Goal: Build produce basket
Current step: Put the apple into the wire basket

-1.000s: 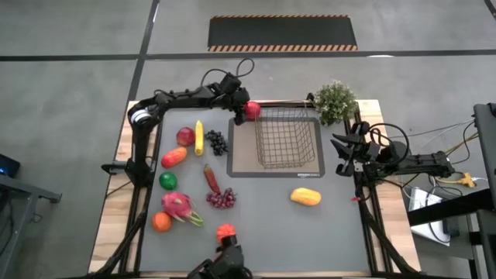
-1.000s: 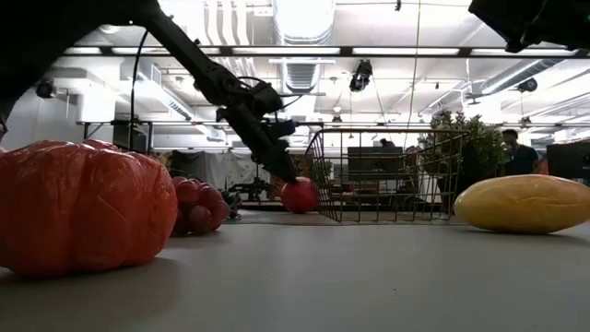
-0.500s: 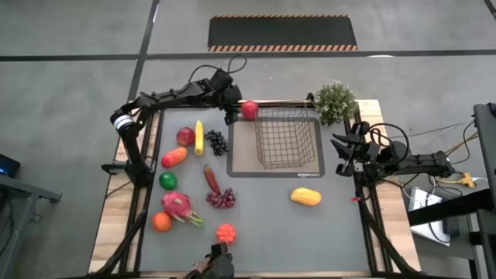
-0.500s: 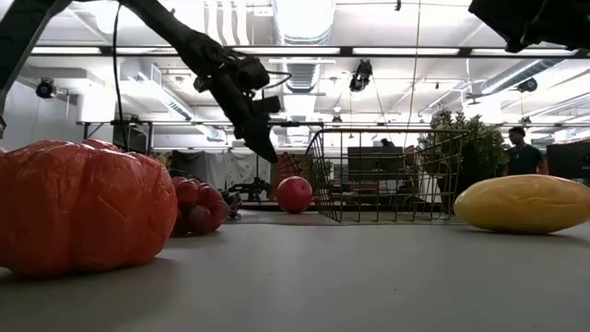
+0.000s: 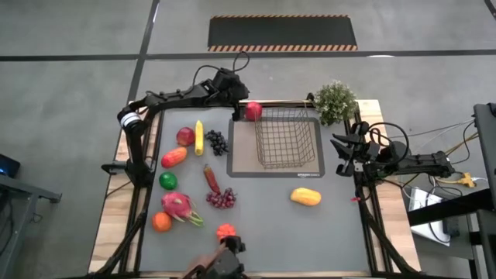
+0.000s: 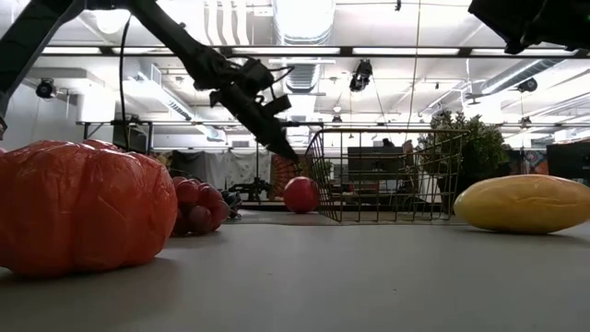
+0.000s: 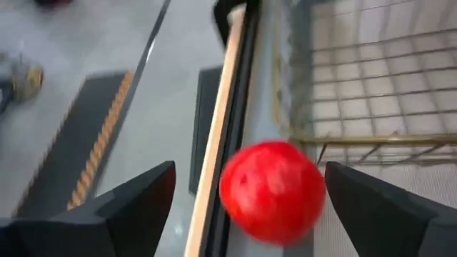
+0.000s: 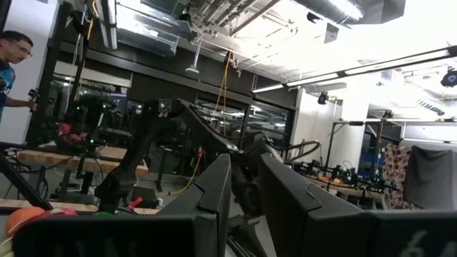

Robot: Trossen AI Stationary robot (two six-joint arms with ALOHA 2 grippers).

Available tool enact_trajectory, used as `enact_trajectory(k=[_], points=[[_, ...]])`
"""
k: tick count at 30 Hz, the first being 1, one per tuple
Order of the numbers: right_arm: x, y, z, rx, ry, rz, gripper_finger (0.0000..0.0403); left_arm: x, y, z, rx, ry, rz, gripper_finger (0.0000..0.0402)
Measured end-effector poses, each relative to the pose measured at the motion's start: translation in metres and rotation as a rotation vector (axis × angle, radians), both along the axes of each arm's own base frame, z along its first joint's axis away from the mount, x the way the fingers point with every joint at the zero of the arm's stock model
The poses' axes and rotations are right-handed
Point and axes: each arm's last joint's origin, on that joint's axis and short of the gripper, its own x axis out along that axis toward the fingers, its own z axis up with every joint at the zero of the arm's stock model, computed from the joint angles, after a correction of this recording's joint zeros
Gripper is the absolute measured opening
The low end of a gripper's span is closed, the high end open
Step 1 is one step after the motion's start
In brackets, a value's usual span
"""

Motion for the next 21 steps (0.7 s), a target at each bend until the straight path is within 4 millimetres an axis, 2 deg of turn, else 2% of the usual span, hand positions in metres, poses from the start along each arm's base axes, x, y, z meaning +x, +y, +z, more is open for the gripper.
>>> enact_trajectory(k=[4,9,21], points=[[0.000,0.000,0.000,0.000,0.000,0.001,0.0063,0.003,0.002,-0.016,0.039,0.055,-0.072,0.0342],[0.001,0.000,-0.002,0.013,0.014,0.006,0.0063,0.007,0.002,-0.024,0.023,0.027,-0.191,0.0342],[0.001,0.000,-0.002,0.012,0.014,0.006,0.0063,0.015,0.011,-0.045,0.014,0.023,-0.219,0.0342]])
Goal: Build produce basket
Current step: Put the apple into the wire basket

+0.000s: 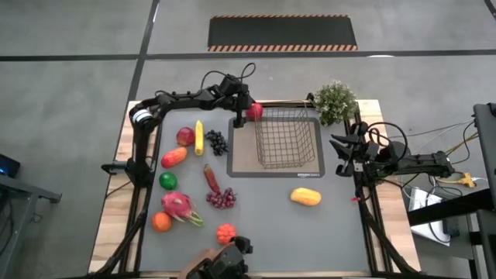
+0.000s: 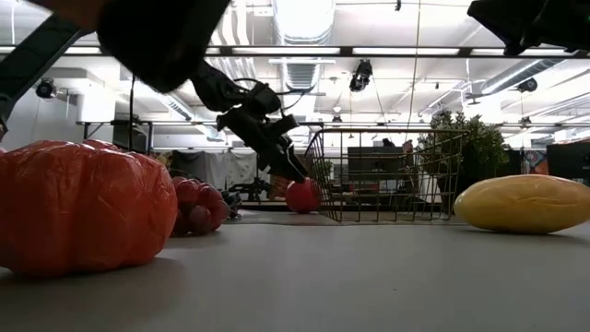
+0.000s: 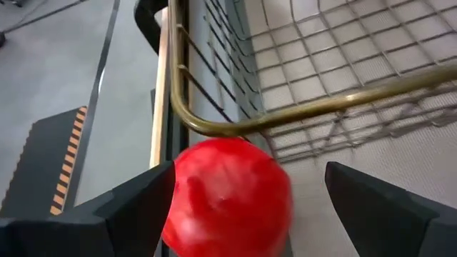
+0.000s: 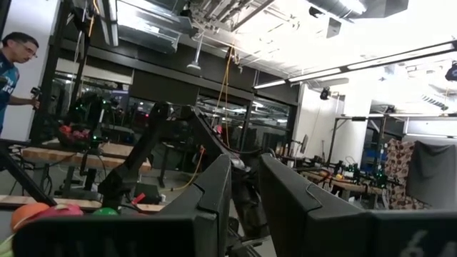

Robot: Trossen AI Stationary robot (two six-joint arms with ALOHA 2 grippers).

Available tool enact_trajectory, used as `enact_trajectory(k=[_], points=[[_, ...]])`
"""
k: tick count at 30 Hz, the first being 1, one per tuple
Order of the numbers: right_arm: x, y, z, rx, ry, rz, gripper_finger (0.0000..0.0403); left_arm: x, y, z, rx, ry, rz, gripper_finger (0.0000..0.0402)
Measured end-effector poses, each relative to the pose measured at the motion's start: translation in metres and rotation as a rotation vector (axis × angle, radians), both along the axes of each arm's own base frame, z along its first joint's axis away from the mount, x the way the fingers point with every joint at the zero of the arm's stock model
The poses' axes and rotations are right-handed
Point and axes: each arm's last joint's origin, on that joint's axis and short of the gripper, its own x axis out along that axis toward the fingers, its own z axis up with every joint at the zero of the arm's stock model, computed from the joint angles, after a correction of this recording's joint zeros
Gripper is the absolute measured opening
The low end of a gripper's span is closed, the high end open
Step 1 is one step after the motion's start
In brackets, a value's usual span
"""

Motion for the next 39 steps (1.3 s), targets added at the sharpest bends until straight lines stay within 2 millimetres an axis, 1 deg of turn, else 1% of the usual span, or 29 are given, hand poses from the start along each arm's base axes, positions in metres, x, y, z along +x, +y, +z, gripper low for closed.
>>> enact_trajectory(k=[8,12,18,23,26,31,34,35,37,39], points=[[0.000,0.000,0.000,0.001,0.003,0.000,0.0063,0.010,0.013,-0.016,-0.025,0.010,0.024,0.0342],[0.000,0.000,0.000,0.000,0.003,0.000,0.0063,0.010,0.015,-0.018,-0.042,0.014,0.049,0.0324],[0.000,0.000,0.001,-0.013,0.001,-0.007,0.0063,0.006,0.013,-0.013,-0.047,0.052,0.076,0.0282],[-0.001,0.000,0.004,-0.012,-0.002,-0.007,0.0063,0.002,0.010,-0.005,-0.041,0.072,0.121,0.0274],[-0.001,0.000,0.004,-0.012,-0.002,-0.007,0.0063,-0.002,0.009,0.008,-0.024,0.064,0.145,0.0273],[-0.001,0.000,0.004,-0.013,-0.002,-0.006,0.0063,-0.014,0.004,0.046,0.069,0.042,0.211,0.0272],[-0.001,0.000,0.004,-0.013,-0.002,-0.006,0.0063,-0.025,-0.001,0.076,0.130,0.007,0.252,0.0272],[-0.001,0.000,0.004,-0.012,-0.002,-0.006,0.0063,-0.029,-0.004,0.091,0.144,-0.030,0.259,0.0272],[-0.001,0.000,0.003,-0.014,-0.001,-0.006,0.0063,-0.039,-0.014,0.117,0.138,-0.117,0.249,0.0271],[-0.001,0.000,0.003,-0.016,0.000,-0.007,0.0063,-0.047,-0.029,0.139,0.087,-0.210,0.205,0.0271]])
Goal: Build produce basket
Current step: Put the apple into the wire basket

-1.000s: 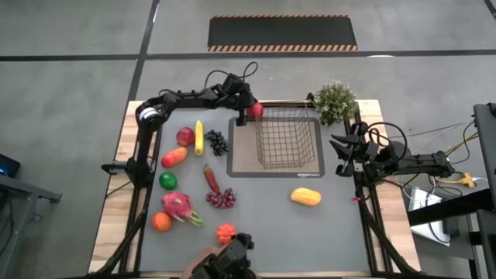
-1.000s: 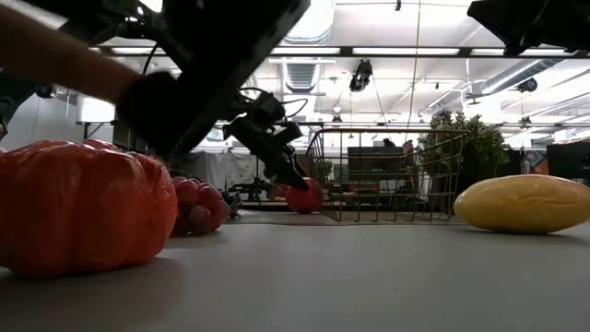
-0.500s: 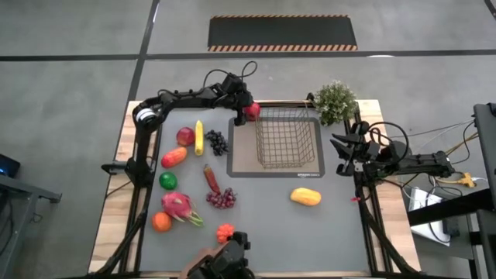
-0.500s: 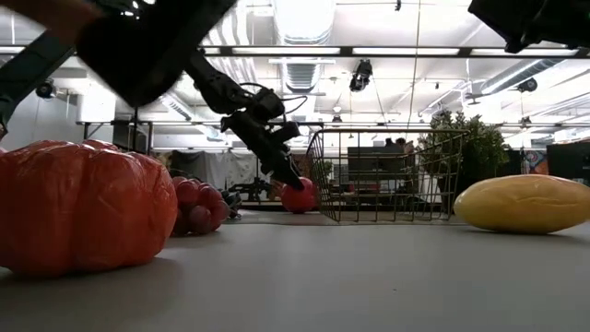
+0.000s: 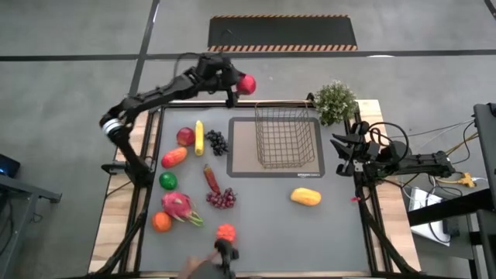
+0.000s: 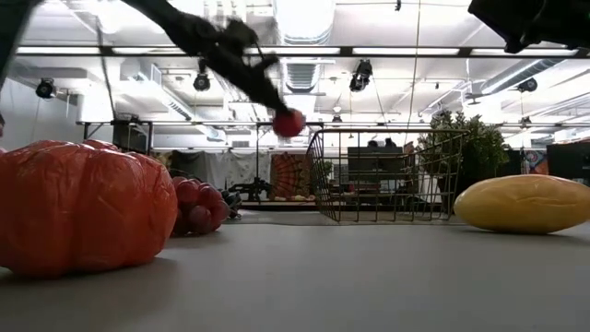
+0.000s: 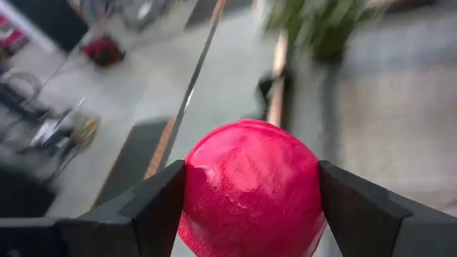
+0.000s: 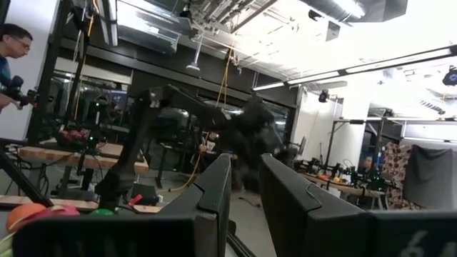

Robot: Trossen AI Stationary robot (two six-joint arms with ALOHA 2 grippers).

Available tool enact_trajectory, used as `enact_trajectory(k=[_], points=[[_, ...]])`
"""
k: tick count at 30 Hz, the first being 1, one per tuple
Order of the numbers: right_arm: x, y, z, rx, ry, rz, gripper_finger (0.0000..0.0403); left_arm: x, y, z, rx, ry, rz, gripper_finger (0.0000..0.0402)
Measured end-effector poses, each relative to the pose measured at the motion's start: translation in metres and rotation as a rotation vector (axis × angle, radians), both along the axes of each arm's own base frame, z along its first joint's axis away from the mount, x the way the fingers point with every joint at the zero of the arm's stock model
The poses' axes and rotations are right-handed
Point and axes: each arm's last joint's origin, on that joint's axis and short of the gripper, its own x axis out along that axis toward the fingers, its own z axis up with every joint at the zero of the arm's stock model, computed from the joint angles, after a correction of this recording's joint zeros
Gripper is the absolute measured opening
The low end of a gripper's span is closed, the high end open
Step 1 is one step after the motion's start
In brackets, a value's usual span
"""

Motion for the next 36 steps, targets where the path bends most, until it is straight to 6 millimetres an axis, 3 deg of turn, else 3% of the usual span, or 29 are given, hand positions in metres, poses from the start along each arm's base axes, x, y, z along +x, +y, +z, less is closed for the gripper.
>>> enact_trajectory(k=[7,11,16,21,26,31,36], points=[[0.004,0.001,0.003,-0.026,-0.014,-0.002,0.0063,-0.028,-0.063,0.034,-0.145,-0.326,-0.128,0.0271],[0.012,0.001,0.004,-0.036,-0.021,-0.005,0.0077,-0.039,-0.098,0.022,-0.182,-0.502,-0.205,0.0271],[0.027,0.002,0.008,-0.036,-0.066,-0.007,0.0131,-0.052,-0.130,0.009,-0.178,-0.807,-0.347,0.0271],[0.061,0.004,0.012,0.001,0.011,0.010,0.0198,-0.057,-0.142,-0.002,-0.221,-0.987,-0.438,0.0271],[0.094,0.006,0.034,0.030,0.042,0.018,0.0250,-0.047,-0.144,-0.012,-0.266,-0.987,-0.474,0.0272],[0.129,0.008,0.044,-0.042,0.119,-0.012,0.0282,-0.031,-0.151,-0.026,-0.324,-0.987,-0.524,0.0272],[0.157,0.009,0.051,-0.116,0.152,-0.042,0.0304,-0.022,-0.152,-0.038,-0.436,-1.091,-0.572,0.0272]])
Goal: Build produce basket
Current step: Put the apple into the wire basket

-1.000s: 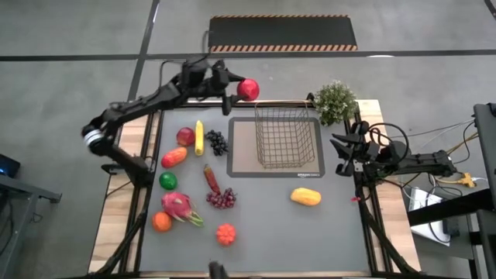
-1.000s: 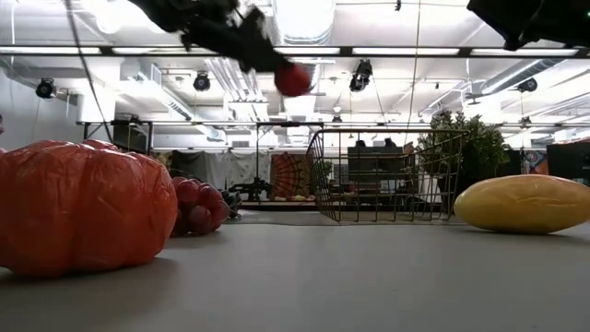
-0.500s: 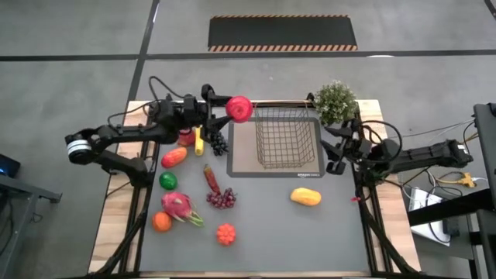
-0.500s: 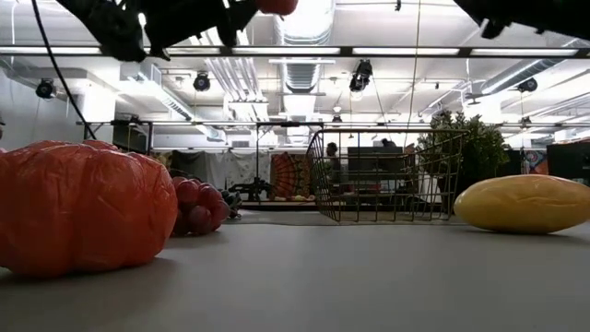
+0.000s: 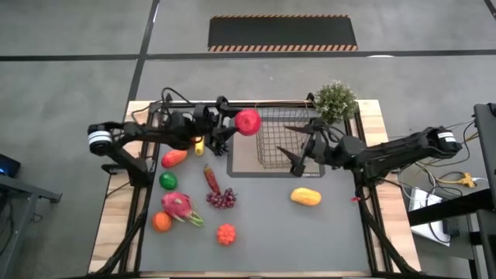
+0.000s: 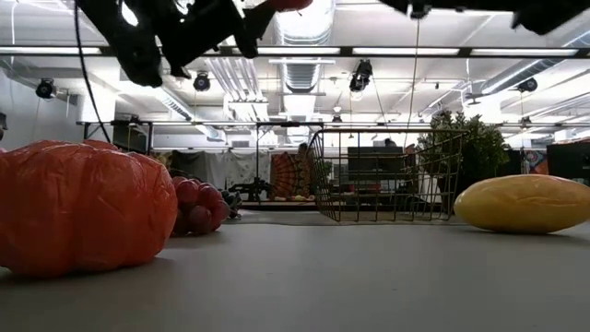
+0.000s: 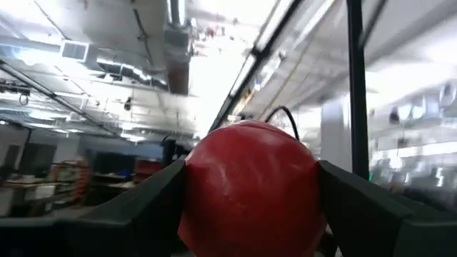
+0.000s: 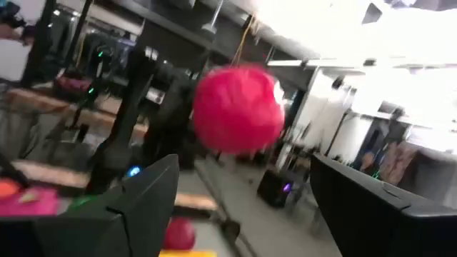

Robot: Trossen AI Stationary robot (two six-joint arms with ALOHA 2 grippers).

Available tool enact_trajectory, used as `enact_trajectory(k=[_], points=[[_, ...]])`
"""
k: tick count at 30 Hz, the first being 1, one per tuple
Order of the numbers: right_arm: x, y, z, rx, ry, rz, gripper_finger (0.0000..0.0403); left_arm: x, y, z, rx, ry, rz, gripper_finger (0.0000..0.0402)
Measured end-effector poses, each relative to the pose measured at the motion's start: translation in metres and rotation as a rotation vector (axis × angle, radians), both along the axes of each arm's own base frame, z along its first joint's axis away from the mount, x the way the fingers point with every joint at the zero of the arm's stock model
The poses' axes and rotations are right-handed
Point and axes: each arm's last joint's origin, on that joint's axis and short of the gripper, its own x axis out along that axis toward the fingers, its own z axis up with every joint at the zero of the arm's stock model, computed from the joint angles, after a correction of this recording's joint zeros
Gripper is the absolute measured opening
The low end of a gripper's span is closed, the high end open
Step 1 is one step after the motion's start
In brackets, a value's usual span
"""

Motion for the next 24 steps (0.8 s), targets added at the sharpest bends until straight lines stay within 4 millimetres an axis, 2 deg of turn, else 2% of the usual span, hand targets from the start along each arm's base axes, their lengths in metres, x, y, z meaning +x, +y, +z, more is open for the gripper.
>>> enact_trajectory(k=[5,7,12,24], points=[[0.024,-0.001,-0.001,-0.031,0.059,-0.021,0.0316,0.013,0.005,-0.016,-0.132,0.014,-0.013,0.0272],[0.030,-0.003,0.006,-0.033,0.031,-0.033,0.0317,0.018,0.007,-0.020,-0.161,0.030,-0.028,0.0272],[0.043,-0.012,0.006,-0.021,0.049,-0.101,0.0318,0.027,0.009,-0.022,-0.178,0.032,-0.038,0.0272],[0.048,-0.027,0.011,0.033,0.007,-0.128,0.0318,0.036,0.002,-0.012,-0.158,-0.005,-0.058,0.0273]])
